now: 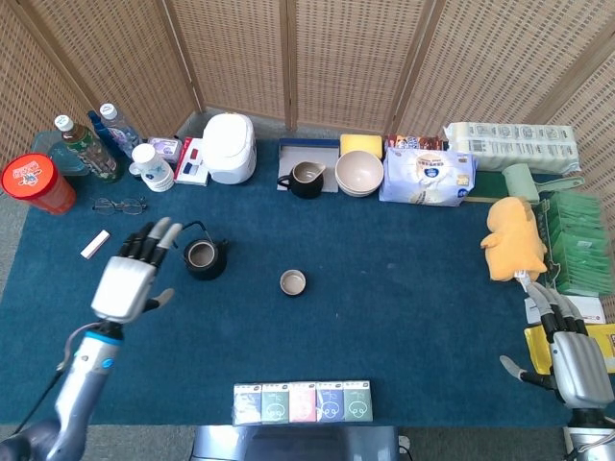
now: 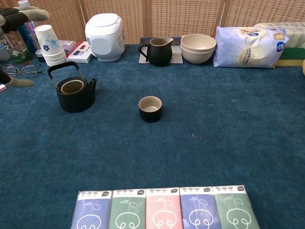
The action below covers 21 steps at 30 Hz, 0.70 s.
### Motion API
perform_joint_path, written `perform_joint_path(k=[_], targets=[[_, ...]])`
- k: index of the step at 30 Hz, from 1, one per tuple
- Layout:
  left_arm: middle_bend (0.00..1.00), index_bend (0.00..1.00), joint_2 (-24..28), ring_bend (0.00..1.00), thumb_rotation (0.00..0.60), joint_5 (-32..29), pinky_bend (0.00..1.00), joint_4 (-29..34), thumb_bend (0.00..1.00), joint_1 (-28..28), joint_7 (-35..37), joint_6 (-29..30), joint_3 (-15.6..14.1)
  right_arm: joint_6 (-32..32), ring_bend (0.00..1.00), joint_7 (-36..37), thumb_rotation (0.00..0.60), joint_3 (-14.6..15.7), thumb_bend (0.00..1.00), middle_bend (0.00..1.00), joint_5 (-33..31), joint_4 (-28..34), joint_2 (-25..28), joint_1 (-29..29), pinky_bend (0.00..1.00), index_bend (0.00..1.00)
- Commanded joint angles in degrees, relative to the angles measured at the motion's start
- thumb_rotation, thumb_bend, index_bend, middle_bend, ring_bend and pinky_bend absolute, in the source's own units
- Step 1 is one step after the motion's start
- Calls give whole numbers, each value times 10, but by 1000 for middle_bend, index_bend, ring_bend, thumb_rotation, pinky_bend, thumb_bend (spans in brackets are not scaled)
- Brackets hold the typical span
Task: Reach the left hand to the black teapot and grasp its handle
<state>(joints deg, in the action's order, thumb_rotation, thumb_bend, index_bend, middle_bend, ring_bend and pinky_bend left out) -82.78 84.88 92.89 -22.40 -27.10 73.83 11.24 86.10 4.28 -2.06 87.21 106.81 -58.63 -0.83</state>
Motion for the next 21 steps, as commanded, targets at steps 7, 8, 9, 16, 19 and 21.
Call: perform_joint_path(k=[7,8,9,16,19,21], targets=[[0,0,-99,0,600,-35,143,-76,0,-68,-105,-35,28,-3,0,9,600,-2,0,0,-6,0,3,-1,0,0],[0,0,-108,0,600,-43,143,-80,0,-74,-118,-39,31,-4,0,10,600,-2,0,0,-7,-1,4,-2,0,0],[0,0,-114,0,600,-48,143,-83,0,-79,-126,-43,33,-5,0,10,600,-3,0,0,-9,-1,4,-2,0,0],[0,0,-158,0,600,-87,143,-121,0,-109,-177,-62,41,-4,0,7,600,-11,0,0,-23,-4,2,-3,0,0],[0,0,-173,0,600,-105,143,-138,0,-119,-191,-69,44,-6,0,13,600,-14,0,0,-29,-5,4,-3,0,0],[0,0,-182,0,600,-114,143,-149,0,-125,-197,-73,45,-7,0,17,600,-15,0,0,-33,-6,6,-4,0,0]])
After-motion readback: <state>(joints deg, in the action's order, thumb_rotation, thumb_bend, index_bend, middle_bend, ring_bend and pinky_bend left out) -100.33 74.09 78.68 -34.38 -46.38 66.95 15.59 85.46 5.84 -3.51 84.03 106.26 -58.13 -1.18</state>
